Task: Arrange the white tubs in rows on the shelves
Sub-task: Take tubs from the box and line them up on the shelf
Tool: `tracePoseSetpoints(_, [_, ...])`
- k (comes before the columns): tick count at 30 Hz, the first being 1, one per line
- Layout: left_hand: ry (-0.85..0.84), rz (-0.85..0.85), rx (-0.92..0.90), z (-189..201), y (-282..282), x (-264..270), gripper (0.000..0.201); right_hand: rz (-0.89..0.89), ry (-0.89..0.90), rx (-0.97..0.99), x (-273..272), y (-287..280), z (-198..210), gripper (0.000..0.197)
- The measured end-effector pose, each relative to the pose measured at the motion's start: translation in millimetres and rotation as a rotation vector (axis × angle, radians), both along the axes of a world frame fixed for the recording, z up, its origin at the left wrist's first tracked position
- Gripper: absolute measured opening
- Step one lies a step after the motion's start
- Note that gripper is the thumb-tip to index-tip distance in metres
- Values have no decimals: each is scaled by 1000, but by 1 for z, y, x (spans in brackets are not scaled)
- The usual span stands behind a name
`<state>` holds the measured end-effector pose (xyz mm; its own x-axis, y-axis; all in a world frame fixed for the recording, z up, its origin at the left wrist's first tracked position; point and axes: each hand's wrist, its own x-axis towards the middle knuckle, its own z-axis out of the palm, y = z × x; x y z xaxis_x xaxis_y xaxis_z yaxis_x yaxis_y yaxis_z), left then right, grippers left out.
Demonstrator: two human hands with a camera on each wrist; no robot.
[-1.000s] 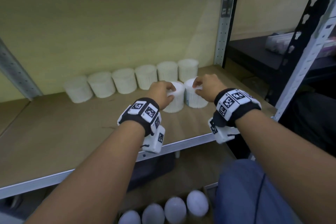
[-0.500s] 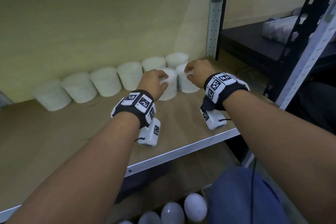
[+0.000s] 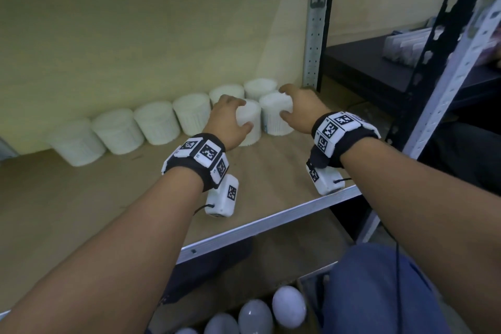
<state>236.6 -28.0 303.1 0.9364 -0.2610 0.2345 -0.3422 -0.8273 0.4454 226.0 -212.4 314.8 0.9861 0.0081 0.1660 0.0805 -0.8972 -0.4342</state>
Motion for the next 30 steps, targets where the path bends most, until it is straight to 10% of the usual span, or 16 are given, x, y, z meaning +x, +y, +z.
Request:
tracePoseSetpoints(18, [169, -99, -74, -8, 26, -163, 38, 47, 238, -79, -167, 18, -25, 20])
tracePoseSetpoints(30, [639, -150, 137, -140, 38, -216, 40, 73, 634, -122, -207, 35, -145, 19])
